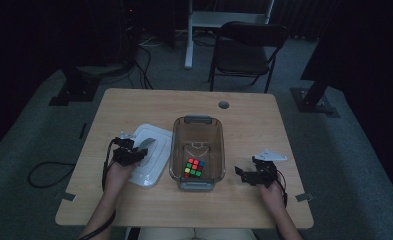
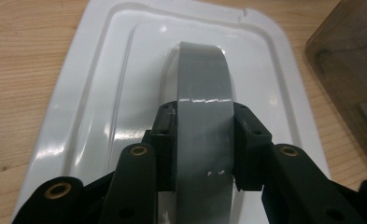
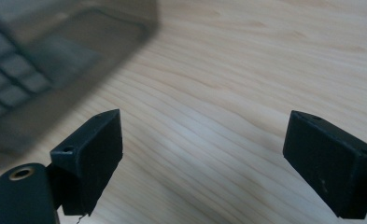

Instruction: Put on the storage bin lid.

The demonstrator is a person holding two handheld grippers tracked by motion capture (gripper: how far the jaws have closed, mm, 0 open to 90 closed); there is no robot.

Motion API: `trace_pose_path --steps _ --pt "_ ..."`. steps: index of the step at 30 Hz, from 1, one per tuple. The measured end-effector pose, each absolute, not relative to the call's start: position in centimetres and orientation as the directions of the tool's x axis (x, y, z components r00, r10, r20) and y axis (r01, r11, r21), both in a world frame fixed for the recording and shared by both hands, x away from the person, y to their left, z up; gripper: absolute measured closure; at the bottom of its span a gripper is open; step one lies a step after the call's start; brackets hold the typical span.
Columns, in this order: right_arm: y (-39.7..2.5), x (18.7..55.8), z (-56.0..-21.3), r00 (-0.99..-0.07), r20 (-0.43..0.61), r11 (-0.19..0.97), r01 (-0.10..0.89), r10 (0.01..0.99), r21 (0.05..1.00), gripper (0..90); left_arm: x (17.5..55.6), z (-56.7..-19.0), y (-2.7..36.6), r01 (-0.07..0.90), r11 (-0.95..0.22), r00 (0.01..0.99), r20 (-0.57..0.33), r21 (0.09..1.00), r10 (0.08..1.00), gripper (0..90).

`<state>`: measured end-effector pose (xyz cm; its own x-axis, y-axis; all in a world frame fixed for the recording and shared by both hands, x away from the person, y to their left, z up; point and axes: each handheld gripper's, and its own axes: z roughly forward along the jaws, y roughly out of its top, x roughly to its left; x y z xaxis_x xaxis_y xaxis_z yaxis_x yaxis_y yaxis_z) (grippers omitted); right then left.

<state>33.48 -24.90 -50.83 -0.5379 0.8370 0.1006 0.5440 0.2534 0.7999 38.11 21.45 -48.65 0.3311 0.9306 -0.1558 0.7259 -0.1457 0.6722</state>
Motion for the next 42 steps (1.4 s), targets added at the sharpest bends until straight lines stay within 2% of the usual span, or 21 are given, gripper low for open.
trace_pose_path --steps 13,18,19,23,33,42 --pt "-20.3 32.7 -51.2 -0.649 0.103 0.331 0.509 0.754 0.795 12.1 37.5 -44.6 23.3 0.688 -0.110 0.313 -0.157 0.717 0.937 67.8" --pt "-19.4 32.4 -51.4 -0.664 0.104 0.344 0.508 0.741 0.789 12.5 37.3 -43.3 23.8 0.679 -0.100 0.318 -0.169 0.727 0.933 67.8" --pt "-19.1 32.3 -51.5 -0.671 0.106 0.349 0.506 0.734 0.788 12.5 37.0 -41.8 24.3 0.665 -0.078 0.340 -0.208 0.742 0.917 67.8" --pt "-18.5 32.3 -51.5 -0.680 0.117 0.350 0.509 0.724 0.786 12.5 36.5 -40.2 24.4 0.641 -0.078 0.351 -0.202 0.763 0.914 67.8" --pt "-15.3 32.9 -51.1 -0.721 0.094 0.395 0.478 0.687 0.785 12.0 35.6 -36.1 22.7 0.574 -0.121 0.421 -0.165 0.810 0.892 67.7" --pt "-12.6 33.7 -51.3 -0.738 0.097 0.405 0.469 0.668 0.785 11.8 35.8 -35.2 21.1 0.567 -0.149 0.463 -0.164 0.810 0.871 67.7"
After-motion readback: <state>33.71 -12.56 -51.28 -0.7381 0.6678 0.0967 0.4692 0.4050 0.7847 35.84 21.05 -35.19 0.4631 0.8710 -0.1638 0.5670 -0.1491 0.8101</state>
